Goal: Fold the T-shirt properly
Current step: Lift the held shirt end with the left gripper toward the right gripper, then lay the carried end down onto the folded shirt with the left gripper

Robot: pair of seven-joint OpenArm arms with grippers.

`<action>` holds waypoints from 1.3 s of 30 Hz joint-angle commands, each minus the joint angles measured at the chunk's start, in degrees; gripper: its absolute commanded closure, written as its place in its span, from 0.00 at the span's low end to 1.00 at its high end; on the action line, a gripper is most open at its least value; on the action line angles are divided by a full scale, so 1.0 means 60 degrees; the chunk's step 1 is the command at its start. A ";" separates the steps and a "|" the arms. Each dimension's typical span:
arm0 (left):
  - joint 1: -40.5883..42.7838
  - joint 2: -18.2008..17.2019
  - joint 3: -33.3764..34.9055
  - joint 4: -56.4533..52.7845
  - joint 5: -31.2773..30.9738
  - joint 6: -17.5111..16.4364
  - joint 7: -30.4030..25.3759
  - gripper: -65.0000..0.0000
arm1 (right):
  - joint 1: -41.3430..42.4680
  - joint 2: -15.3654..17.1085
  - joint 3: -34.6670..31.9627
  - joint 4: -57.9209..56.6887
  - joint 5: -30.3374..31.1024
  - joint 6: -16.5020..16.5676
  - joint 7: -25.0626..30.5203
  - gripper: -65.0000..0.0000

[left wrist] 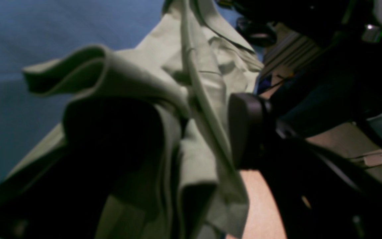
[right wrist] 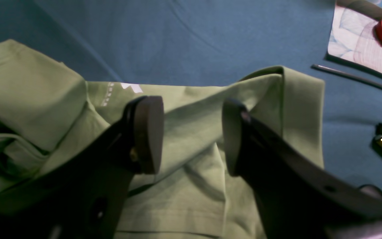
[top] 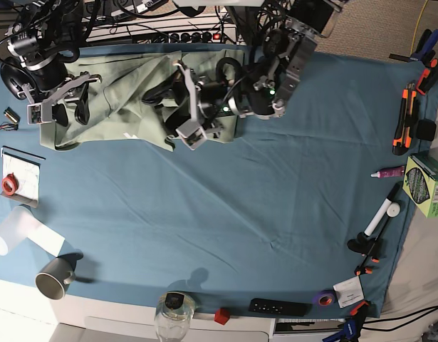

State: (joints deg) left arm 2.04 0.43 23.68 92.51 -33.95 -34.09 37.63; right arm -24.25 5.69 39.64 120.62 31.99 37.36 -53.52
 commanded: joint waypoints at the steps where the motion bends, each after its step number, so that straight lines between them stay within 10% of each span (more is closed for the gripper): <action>1: -0.0135 0.0284 0.0062 0.0193 -0.0106 -0.0069 -0.0280 0.44 | 0.0025 0.0109 0.0029 0.0117 0.0168 0.0004 0.0284 0.56; 15: -0.0346 0.0958 0.0732 0.0189 0.1504 0.0000 -0.0747 0.46 | 0.0022 0.0113 0.0029 0.0109 0.0164 0.0007 0.0284 0.56; 21: -0.0521 0.0506 -0.0543 0.0965 0.1082 -0.0080 -0.0277 1.00 | 0.0022 0.0113 0.0029 0.0109 0.0164 0.0007 0.0284 0.56; 39: 0.1279 -0.0889 -0.2532 0.2095 0.0240 0.2087 0.0951 1.00 | 0.0018 0.0109 0.0029 0.0109 0.0171 0.0004 0.0284 0.56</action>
State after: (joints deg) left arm 10.22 -5.13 8.56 103.88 -31.44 -21.26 44.58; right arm -24.27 5.69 39.64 120.57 31.99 37.36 -53.52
